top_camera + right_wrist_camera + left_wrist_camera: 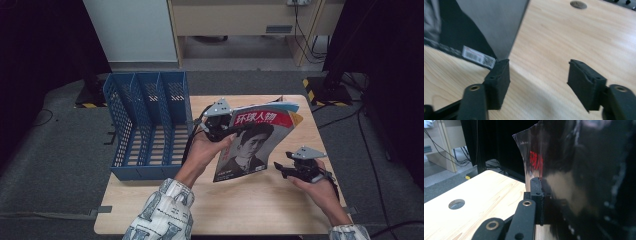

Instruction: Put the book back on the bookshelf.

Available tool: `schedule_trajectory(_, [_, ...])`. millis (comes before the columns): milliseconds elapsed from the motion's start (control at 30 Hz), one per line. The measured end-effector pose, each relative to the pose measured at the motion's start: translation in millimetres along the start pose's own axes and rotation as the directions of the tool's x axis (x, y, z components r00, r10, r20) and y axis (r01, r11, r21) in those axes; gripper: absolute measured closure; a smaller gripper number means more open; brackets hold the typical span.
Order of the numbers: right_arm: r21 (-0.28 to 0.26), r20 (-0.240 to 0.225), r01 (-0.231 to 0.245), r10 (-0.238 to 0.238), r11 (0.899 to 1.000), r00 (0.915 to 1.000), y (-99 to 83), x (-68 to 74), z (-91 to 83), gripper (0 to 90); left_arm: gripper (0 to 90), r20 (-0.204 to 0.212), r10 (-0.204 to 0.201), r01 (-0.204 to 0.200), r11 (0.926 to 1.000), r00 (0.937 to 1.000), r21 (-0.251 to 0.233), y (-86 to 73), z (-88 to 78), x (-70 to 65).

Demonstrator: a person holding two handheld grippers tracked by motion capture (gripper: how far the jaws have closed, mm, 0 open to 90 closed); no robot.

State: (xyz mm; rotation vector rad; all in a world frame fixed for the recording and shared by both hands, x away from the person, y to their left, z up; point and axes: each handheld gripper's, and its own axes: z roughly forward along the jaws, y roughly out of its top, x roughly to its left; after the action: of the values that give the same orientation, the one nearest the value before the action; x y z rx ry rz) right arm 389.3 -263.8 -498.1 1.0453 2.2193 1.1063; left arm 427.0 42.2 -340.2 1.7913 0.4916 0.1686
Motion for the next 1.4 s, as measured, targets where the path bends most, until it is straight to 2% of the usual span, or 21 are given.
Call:
schedule_trajectory(167, [0.006,0.012,-0.03,0.03,1.0,0.9995,-6.0,-0.2,3.8,28.2,86.8,-0.008,0.003,-0.003,0.9999,1.0,0.011,3.6,0.9,-1.1])
schedule_trajectory(200, [0.021,0.019,-0.051,0.051,0.998,0.9985,-8.1,-0.3,6.3,22.0,86.8,-0.01,0.0,0.0,1.0,1.0,0.009,4.5,0.8,-1.5])
schedule_trajectory(267, [0.034,0.012,-0.056,0.055,0.998,0.9984,-9.9,-0.6,7.3,20.5,86.8,-0.01,-0.006,0.006,1.0,0.9999,0.005,6.6,0.1,-2.2])
schedule_trajectory(333, [0.063,0.013,-0.084,0.083,0.994,0.9964,-15.9,0.7,9.5,15.9,86.8,-0.015,-0.016,0.017,0.9998,0.9998,0.01,10.4,-1.3,-2.9])
schedule_trajectory(467, [0.089,0.015,-0.087,0.086,0.992,0.9962,-19.3,0.6,11.8,14.8,86.8,-0.017,-0.014,0.014,0.9998,0.9998,0.015,14.2,-3.7,-3.8])
schedule_trajectory(500, [0.101,0.012,-0.105,0.104,0.989,0.9945,-20.3,1.4,12.7,14.3,86.8,-0.018,-0.014,0.014,0.9998,0.9998,0.015,15.4,-4.6,-4.1])
schedule_trajectory(533, [0.108,0.011,-0.103,0.102,0.989,0.9947,-21.5,0.9,14.1,14.3,86.8,-0.021,-0.014,0.014,0.9998,0.9997,0.017,16.7,-5.6,-4.5])
schedule_trajectory(633, [0.126,0.026,-0.093,0.09,0.988,0.9956,-24.3,0.1,18.4,13.1,86.8,-0.031,-0.018,0.018,0.9997,0.9994,0.016,20.1,-9.3,-4.6])
schedule_trajectory(733, [0.134,0.04,-0.101,0.097,0.986,0.9945,-25.8,0.1,20.8,10.8,86.8,-0.036,-0.027,0.027,0.9996,0.999,0.013,21.9,-12.4,-3.4])
schedule_trajectory(800, [0.151,0.051,-0.119,0.113,0.981,0.9923,-27.5,-0.2,23.5,10.4,86.8,-0.041,-0.033,0.033,0.9994,0.9986,0.011,22.6,-14.8,-3.2])
schedule_trajectory(900, [0.16,0.057,-0.118,0.11,0.98,0.9922,-28.4,-0.9,24.5,10.3,86.8,-0.044,-0.031,0.031,0.9995,0.9986,0.011,23.4,-17.0,-4.0])
schedule_trajectory(1400, [0.148,0.064,-0.13,0.122,0.98,0.9904,-31.2,-0.5,25.9,9.2,86.8,-0.064,-0.053,0.051,0.9984,0.9966,-0.022,34.9,-39.3,-3.1])
